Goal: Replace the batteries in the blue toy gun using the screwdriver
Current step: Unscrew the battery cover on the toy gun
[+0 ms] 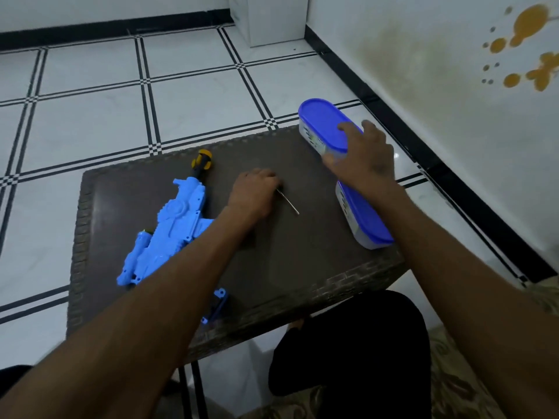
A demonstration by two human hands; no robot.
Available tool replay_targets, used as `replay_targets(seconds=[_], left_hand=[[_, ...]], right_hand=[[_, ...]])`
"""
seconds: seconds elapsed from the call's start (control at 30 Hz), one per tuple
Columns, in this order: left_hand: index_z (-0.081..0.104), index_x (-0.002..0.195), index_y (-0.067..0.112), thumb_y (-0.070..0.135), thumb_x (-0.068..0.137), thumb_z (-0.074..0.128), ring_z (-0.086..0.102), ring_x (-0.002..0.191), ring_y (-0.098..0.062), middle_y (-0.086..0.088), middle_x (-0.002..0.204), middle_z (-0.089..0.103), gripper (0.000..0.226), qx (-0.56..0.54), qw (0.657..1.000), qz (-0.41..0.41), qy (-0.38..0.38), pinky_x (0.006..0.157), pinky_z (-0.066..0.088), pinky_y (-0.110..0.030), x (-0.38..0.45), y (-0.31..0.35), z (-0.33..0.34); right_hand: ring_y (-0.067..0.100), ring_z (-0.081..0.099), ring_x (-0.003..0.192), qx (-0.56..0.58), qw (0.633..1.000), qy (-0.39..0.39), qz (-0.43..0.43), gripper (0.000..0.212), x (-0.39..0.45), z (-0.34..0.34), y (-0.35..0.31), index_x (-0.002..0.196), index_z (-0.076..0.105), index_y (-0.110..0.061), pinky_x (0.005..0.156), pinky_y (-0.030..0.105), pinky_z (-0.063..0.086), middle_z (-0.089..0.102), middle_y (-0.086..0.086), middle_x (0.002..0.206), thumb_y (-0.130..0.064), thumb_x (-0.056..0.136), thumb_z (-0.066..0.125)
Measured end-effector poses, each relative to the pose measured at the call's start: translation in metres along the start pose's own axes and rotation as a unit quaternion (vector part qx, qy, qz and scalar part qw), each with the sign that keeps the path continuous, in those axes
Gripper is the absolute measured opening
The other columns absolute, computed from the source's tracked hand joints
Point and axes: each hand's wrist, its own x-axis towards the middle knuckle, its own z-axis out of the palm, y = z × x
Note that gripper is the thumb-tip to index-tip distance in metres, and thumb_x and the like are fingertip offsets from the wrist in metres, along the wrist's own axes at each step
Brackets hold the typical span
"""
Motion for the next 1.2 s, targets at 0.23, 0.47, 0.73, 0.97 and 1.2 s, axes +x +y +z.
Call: replay_targets(seconds=[0.23, 0.47, 0.73, 0.97, 1.2], left_hand=[[0.066, 0.106, 0.018, 0.025, 0.087, 0.062, 0.051, 0.111, -0.025, -0.002, 0.112, 0.062, 0.021, 0.051, 0.998, 0.006, 0.025, 0.082, 0.042, -0.035, -0.005, -0.02, -0.006], [0.068, 0.092, 0.018, 0.03, 0.086, 0.064, 0.055, 0.095, -0.026, -0.003, 0.094, 0.066, 0.014, -0.075, 0.992, 0.009, 0.103, 0.08, 0.047, -0.041, -0.035, -0.021, -0.001], [0.072, 0.085, 0.023, 0.031, 0.087, 0.069, 0.062, 0.072, -0.008, 0.006, 0.078, 0.07, 0.009, -0.39, 0.881, -0.187, 0.192, 0.067, 0.048, -0.025, -0.084, -0.013, -0.029], [0.072, 0.085, 0.01, 0.024, 0.087, 0.071, 0.059, 0.057, 0.003, 0.004, 0.066, 0.065, 0.014, -0.598, 0.73, -0.276, 0.183, 0.051, 0.043, -0.012, -0.137, 0.001, -0.058], [0.074, 0.091, 0.011, 0.039, 0.086, 0.07, 0.058, 0.066, -0.005, 0.005, 0.079, 0.073, 0.028, -0.609, 0.721, -0.301, 0.134, 0.059, 0.046, -0.019, -0.19, 0.001, -0.061]], right_hand=[[0.04, 0.039, 0.127, -0.024, 0.994, -0.101, 0.039, 0.064, 0.07, 0.03, -0.012, 0.14, 0.042, -0.028, 0.104, 0.048, 0.033, 0.042, 0.021, 0.137, -0.043, 0.082, 0.063], [0.037, 0.043, 0.123, -0.033, 0.996, -0.084, -0.015, 0.063, 0.055, 0.041, -0.025, 0.138, 0.046, -0.03, 0.101, 0.046, 0.037, 0.046, 0.017, 0.134, -0.047, 0.082, 0.066], [0.023, 0.058, 0.116, 0.266, 0.96, 0.012, -0.082, 0.041, -0.037, 0.027, -0.057, 0.126, 0.06, -0.015, 0.098, 0.039, 0.049, 0.061, 0.007, 0.124, -0.009, 0.085, 0.059], [0.017, 0.071, 0.083, 0.568, 0.784, -0.243, 0.057, 0.02, -0.149, 0.032, -0.109, 0.114, 0.062, -0.017, 0.075, 0.03, 0.059, 0.072, 0.006, 0.102, -0.02, 0.094, 0.065], [0.008, 0.064, 0.058, 0.623, 0.767, -0.149, 0.045, 0.005, -0.186, 0.009, -0.12, 0.097, 0.067, -0.006, 0.059, 0.021, 0.057, 0.07, 0.009, 0.079, -0.007, 0.092, 0.065]])
